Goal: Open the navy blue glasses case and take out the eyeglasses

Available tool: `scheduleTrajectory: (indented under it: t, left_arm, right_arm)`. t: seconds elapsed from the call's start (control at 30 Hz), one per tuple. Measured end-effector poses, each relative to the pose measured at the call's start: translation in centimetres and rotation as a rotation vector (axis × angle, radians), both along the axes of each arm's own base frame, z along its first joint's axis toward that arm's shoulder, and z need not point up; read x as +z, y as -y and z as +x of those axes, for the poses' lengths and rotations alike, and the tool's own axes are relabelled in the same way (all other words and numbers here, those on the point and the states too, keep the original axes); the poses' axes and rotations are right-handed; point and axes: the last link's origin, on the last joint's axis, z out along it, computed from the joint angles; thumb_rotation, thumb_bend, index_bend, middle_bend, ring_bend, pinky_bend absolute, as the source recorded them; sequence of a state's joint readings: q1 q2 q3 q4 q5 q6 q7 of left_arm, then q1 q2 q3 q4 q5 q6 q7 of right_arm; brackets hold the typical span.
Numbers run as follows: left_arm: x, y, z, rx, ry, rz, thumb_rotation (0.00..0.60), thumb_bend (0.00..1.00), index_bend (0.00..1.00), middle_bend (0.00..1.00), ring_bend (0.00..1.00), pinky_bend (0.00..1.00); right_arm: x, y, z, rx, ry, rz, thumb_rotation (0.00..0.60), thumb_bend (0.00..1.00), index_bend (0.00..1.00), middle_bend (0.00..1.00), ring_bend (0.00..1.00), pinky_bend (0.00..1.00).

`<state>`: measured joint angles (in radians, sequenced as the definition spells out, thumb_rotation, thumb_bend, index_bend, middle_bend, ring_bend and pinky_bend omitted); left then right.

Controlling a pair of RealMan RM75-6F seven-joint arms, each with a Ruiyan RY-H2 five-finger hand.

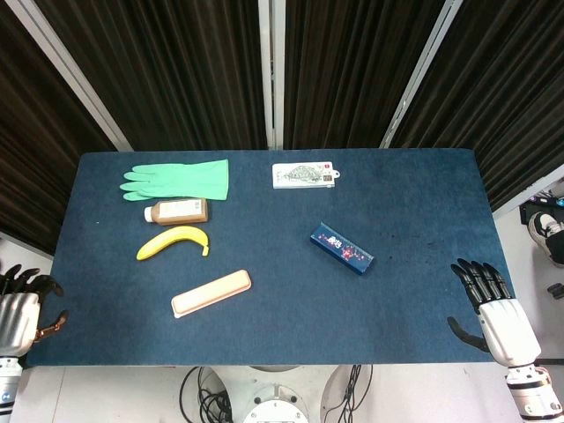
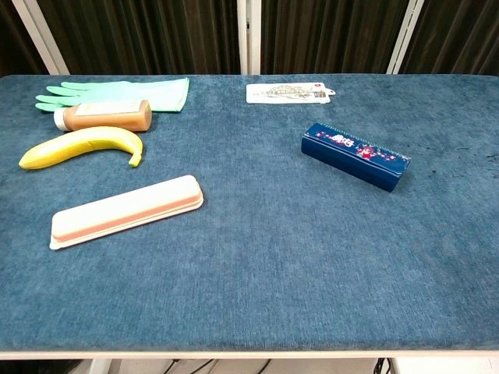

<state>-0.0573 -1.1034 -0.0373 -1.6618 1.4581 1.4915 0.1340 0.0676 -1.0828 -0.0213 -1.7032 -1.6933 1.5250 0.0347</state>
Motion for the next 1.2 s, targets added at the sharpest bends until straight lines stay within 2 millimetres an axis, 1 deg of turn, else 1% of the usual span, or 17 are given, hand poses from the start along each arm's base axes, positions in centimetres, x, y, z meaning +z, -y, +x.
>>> scheduleTrajectory:
  t: [0.27, 0.3, 0.33, 0.4, 0.43, 0.5, 0.57, 0.6, 0.63, 0.7, 0.8, 0.83, 0.9, 0.93, 1.03, 1.13, 1.2]
  left_arm:
    - [0.0, 0.0, 0.0, 0.000, 0.000, 0.001, 0.600, 0.25, 0.49, 0.35, 0.17, 0.10]
    - [0.0, 0.0, 0.0, 0.000, 0.000, 0.000, 0.600, 0.25, 0.49, 0.35, 0.17, 0.10]
    - [0.0, 0.0, 0.0, 0.000, -0.001, 0.000, 0.600, 0.25, 0.49, 0.35, 0.17, 0.10]
    - [0.0, 0.0, 0.0, 0.000, -0.001, -0.001, 0.600, 0.25, 0.49, 0.35, 0.17, 0.10]
    - [0.0, 0.0, 0.0, -0.001, 0.000, -0.001, 0.600, 0.25, 0.49, 0.35, 0.17, 0.10]
    - [0.0, 0.0, 0.1, -0.002, 0.001, -0.001, 0.600, 0.25, 0.49, 0.35, 0.17, 0.10]
    - [0.0, 0.0, 0.1, -0.002, 0.001, -0.001, 0.600, 0.25, 0.49, 0.35, 0.17, 0.10]
    - [0.0, 0.0, 0.0, -0.002, 0.002, -0.001, 0.600, 0.25, 0.49, 0.35, 0.17, 0.10]
    - [0.0, 0.0, 0.0, -0.001, 0.003, -0.001, 0.600, 0.25, 0.49, 0.35, 0.17, 0.10]
    - [0.0, -0.1, 0.0, 0.000, 0.005, -0.003, 0.600, 0.25, 0.49, 0.35, 0.17, 0.10]
    - [0.0, -0.1, 0.0, 0.000, 0.009, -0.003, 0.600, 0.25, 0.49, 0.35, 0.17, 0.10]
    - [0.0, -0.1, 0.0, 0.000, 0.010, -0.004, 0.600, 0.25, 0.49, 0.35, 0.17, 0.10]
    - [0.0, -0.1, 0.0, 0.000, 0.012, -0.005, 0.600, 0.25, 0.49, 0.35, 0.17, 0.10]
    - [0.0, -0.1, 0.0, -0.001, 0.014, -0.006, 0.600, 0.25, 0.49, 0.35, 0.17, 0.10]
    - [0.1, -0.1, -0.1, -0.001, 0.015, -0.007, 0.600, 0.25, 0.49, 0.35, 0.17, 0.10]
    - [0.1, -0.1, -0.1, -0.002, 0.017, -0.007, 0.600, 0.25, 0.49, 0.35, 0.17, 0.10]
    - [0.1, -0.1, -0.1, -0.002, 0.019, -0.007, 0.600, 0.25, 0.49, 0.35, 0.17, 0.10]
  right_arm:
    - [-0.3, 0.3, 0.1, 0.001, -0.003, 0.017, 0.600, 0.22, 0.00, 0.09, 0.00, 0.00]
    - [-0.4, 0.4, 0.2, 0.003, -0.002, 0.021, 0.600, 0.23, 0.00, 0.09, 0.00, 0.00]
    - [-0.4, 0.6, 0.3, 0.006, -0.001, 0.028, 0.600, 0.27, 0.00, 0.11, 0.00, 0.00]
    - [-0.6, 1.1, 0.5, 0.008, 0.007, 0.045, 0.600, 0.39, 0.00, 0.15, 0.00, 0.00]
    - [-0.8, 1.5, 0.7, 0.009, 0.018, 0.063, 0.600, 0.49, 0.00, 0.16, 0.00, 0.00]
    - [-1.0, 2.4, 1.1, 0.009, 0.038, 0.096, 0.600, 0.63, 0.00, 0.18, 0.00, 0.00]
    - [-1.5, 4.2, 1.5, 0.005, 0.052, 0.141, 0.600, 0.74, 0.00, 0.20, 0.00, 0.00]
    - [-1.6, 4.8, 1.6, 0.002, 0.052, 0.152, 0.600, 0.77, 0.00, 0.20, 0.00, 0.00]
    - [-1.9, 5.9, 1.9, -0.007, 0.049, 0.173, 0.600, 0.78, 0.00, 0.20, 0.00, 0.00]
    - [-2.5, 7.7, 2.3, -0.023, 0.039, 0.207, 0.600, 0.78, 0.00, 0.20, 0.00, 0.00]
    - [-3.9, 11.0, 3.1, -0.058, 0.018, 0.266, 0.600, 0.78, 0.00, 0.20, 0.00, 0.00]
    - [-4.6, 12.3, 3.5, -0.072, 0.010, 0.292, 0.600, 0.78, 0.00, 0.21, 0.00, 0.00]
    - [-5.8, 14.3, 4.3, -0.091, -0.002, 0.329, 0.600, 0.78, 0.00, 0.21, 0.00, 0.00]
    - [-6.6, 15.6, 4.9, -0.099, -0.010, 0.349, 0.600, 0.78, 0.00, 0.21, 0.00, 0.00]
    - [-9.0, 18.7, 6.6, -0.108, -0.027, 0.396, 0.600, 0.77, 0.00, 0.21, 0.00, 0.00]
    - [-11.1, 20.9, 8.3, -0.118, -0.043, 0.441, 0.600, 0.75, 0.00, 0.21, 0.00, 0.00]
    - [-12.2, 21.9, 9.1, -0.124, -0.051, 0.461, 0.600, 0.75, 0.00, 0.21, 0.00, 0.00]
